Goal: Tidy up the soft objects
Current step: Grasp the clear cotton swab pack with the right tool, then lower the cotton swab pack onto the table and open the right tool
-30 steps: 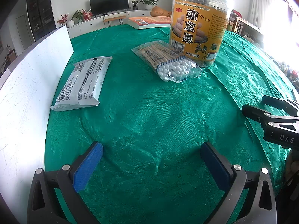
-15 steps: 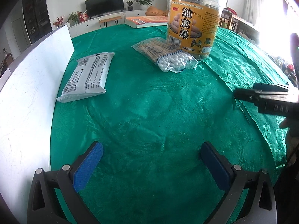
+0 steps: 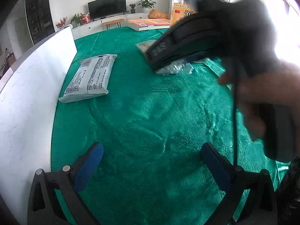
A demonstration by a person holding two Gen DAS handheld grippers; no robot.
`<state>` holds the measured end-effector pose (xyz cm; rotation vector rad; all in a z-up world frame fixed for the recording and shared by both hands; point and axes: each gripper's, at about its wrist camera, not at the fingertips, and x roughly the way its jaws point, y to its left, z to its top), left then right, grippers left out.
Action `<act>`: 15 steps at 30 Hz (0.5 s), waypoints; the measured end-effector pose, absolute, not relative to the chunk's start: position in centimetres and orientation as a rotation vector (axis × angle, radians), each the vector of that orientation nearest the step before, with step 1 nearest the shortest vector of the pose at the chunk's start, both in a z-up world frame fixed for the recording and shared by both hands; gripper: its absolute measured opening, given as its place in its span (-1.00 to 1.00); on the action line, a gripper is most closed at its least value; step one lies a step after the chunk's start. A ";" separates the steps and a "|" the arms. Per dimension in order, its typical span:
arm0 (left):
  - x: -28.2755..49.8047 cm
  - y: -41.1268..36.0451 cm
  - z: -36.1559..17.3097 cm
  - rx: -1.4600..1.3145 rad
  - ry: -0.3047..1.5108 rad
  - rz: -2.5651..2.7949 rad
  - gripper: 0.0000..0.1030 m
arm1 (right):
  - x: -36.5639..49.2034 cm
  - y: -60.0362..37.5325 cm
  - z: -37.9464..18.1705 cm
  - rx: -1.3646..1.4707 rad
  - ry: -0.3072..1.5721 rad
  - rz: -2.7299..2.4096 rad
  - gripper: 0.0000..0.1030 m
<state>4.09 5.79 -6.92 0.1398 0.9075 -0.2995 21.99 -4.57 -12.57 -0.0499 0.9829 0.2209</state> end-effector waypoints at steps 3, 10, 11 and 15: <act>4.1 5.8 -6.9 0.139 0.907 -0.299 1.00 | 19.0 -6.7 -12.6 0.017 1.014 0.299 -0.12; 4.1 5.8 -6.9 0.140 0.907 -0.298 1.00 | 7.6 -14.9 -13.1 0.008 1.044 0.218 -0.12; 4.1 5.8 -6.9 0.140 0.907 -0.298 1.00 | 7.4 -16.3 -13.0 0.008 1.034 0.160 -0.11; 4.2 5.8 -6.9 0.140 0.907 -0.298 1.00 | 12.0 -21.1 -12.8 0.042 0.967 -0.035 -0.11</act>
